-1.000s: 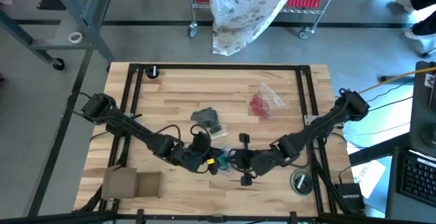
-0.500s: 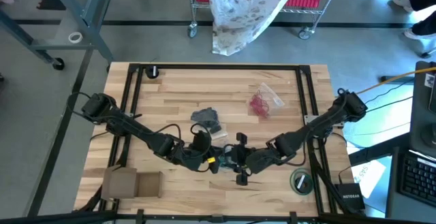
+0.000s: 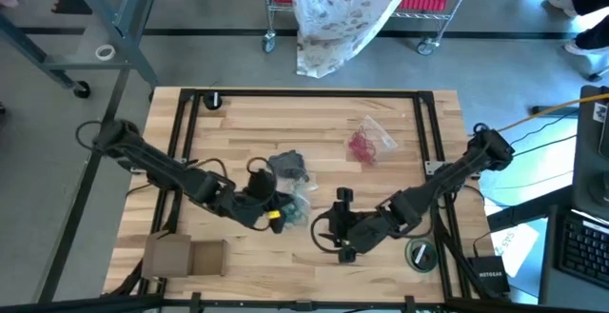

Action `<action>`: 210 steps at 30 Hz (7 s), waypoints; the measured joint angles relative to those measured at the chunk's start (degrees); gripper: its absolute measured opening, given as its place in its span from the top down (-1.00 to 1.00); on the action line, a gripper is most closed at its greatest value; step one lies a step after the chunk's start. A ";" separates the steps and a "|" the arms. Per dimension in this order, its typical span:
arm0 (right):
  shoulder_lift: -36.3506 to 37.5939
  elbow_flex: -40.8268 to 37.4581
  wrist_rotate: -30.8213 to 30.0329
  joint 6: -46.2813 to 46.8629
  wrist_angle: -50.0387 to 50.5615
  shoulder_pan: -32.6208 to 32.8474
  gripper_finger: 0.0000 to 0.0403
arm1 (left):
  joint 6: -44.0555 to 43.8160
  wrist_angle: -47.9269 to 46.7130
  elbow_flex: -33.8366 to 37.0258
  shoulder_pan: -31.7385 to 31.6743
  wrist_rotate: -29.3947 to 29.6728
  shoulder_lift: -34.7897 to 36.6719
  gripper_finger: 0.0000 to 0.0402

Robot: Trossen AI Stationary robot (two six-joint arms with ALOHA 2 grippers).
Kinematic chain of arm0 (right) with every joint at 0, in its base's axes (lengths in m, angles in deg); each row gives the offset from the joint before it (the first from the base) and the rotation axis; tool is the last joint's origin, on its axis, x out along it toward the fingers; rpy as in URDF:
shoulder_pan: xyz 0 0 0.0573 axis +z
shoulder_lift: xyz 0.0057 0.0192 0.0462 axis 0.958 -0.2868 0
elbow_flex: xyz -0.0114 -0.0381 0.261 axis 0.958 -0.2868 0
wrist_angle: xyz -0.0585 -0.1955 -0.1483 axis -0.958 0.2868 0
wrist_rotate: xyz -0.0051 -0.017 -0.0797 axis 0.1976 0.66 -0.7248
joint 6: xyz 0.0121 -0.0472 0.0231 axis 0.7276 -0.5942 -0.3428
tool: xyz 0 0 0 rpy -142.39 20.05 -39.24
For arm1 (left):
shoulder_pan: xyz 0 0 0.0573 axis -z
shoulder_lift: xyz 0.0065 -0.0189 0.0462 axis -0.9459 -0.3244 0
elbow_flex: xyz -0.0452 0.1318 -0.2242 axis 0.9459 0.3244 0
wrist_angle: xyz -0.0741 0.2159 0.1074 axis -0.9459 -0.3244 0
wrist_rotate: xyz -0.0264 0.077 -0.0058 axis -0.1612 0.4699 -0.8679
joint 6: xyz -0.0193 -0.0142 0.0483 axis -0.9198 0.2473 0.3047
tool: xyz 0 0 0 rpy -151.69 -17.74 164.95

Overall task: Sort rubber bands
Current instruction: Put the blue rubber band into the transparent zip lock bag

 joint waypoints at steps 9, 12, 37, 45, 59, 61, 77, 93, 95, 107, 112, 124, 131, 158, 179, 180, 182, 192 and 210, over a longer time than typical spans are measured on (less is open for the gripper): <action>-10.29 -6.82 2.25 0.50 -16.86 -6.21 0.04 | 1.36 -7.98 0.00 -3.00 4.68 8.99 1.00; -15.88 -6.82 7.50 -0.16 -24.40 -8.78 0.06 | 1.62 -9.30 0.00 -4.32 4.63 9.60 1.00; -33.99 2.40 12.51 -2.36 -29.16 -16.06 0.52 | -1.60 -10.04 0.02 -6.21 4.52 9.23 1.00; -29.34 1.75 5.59 -6.70 -19.51 -12.89 0.94 | -1.75 -10.21 0.02 -4.48 4.54 9.23 1.00; -15.78 1.70 -2.29 -3.87 5.95 0.85 1.00 | -1.67 -10.33 0.02 -2.43 4.54 8.24 1.00; -13.33 1.73 -2.56 -3.81 7.13 2.30 1.00 | -1.76 -10.01 0.02 -1.96 4.54 7.08 1.00; 3.09 1.85 -7.05 -8.20 -0.61 6.39 1.00 | -5.86 -0.15 0.02 -0.17 3.34 -9.02 1.00; 2.57 1.90 -5.55 -31.30 -12.20 3.13 1.00 | -8.56 15.96 0.02 -1.93 -7.38 -14.56 1.00; 1.53 1.90 -2.10 -31.44 -11.47 2.15 1.00 | -7.47 18.33 0.02 -1.96 -8.15 -14.45 1.00; -6.94 1.90 -1.70 -32.43 -5.13 0.64 1.00 | -7.73 22.25 0.02 -1.42 -11.61 -13.97 1.00; -8.59 1.90 -4.67 -22.59 -1.31 -0.41 1.00 | -7.19 24.74 0.02 -0.95 -11.44 -13.76 1.00; -5.02 1.84 -8.56 -6.45 -0.82 -2.31 1.00 | -10.50 24.66 -0.04 1.13 -10.00 -16.65 1.00; -6.51 1.92 -1.97 -0.56 -1.72 -2.81 1.00 | -6.99 32.09 0.00 1.47 -10.21 -17.43 1.00; 1.86 1.94 16.09 3.28 12.74 -2.23 0.25 | -6.99 22.26 0.00 1.67 -7.69 -17.21 1.00; 1.14 -8.64 6.71 10.71 7.80 3.77 0.25 | -10.84 -8.21 0.00 3.31 -9.96 -6.45 1.00; 1.16 -9.71 6.31 10.60 5.43 3.77 0.25 | -10.90 -9.31 0.00 3.50 -9.94 -6.06 1.00; 1.14 -12.06 5.29 9.53 0.61 3.57 0.25 | -10.52 -10.05 0.00 3.93 -9.79 -5.91 1.00; 1.14 -19.55 2.44 9.27 -16.44 2.55 0.25 | -13.33 -10.15 0.39 3.93 -10.22 -11.80 0.97; -8.60 -19.58 6.85 8.86 -24.19 -1.24 0.25 | -9.29 -7.71 0.31 5.66 -8.76 -8.67 0.25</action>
